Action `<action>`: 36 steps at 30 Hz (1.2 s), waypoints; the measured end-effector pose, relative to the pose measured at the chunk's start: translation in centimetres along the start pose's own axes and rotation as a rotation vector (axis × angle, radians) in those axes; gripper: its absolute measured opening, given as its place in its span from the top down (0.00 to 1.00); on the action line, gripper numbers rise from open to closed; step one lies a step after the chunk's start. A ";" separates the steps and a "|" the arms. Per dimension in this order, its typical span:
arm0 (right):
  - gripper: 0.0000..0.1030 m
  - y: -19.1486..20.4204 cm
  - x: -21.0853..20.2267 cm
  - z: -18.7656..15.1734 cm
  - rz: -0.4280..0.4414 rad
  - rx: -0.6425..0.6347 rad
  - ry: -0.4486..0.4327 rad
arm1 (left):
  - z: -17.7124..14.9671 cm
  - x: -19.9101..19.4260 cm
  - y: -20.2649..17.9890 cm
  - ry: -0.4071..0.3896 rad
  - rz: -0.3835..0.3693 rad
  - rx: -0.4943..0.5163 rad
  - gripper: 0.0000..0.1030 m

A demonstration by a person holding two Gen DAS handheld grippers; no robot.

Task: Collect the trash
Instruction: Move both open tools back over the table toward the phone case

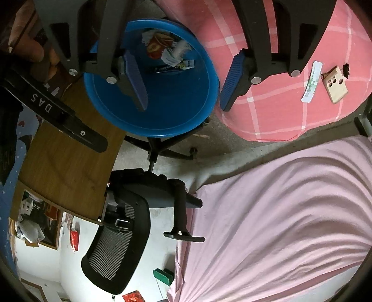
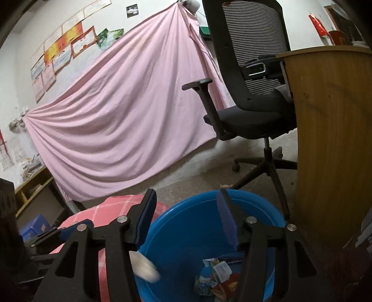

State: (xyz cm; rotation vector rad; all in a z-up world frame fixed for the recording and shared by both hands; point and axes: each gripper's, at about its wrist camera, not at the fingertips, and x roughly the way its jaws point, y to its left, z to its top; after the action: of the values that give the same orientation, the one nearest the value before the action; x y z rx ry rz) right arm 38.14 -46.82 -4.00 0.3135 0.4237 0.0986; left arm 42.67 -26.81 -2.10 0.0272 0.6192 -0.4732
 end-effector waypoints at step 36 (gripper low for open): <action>0.00 12.5 -2.5 0.6 0.137 -0.179 -0.338 | -3.3 -14.6 13.1 -0.455 0.325 -0.172 0.02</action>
State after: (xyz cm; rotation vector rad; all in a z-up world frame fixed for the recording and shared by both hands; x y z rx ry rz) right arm 35.76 -35.56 1.43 0.1775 0.0565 0.2121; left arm 36.16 -8.49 1.98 -0.1380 0.1989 -0.1002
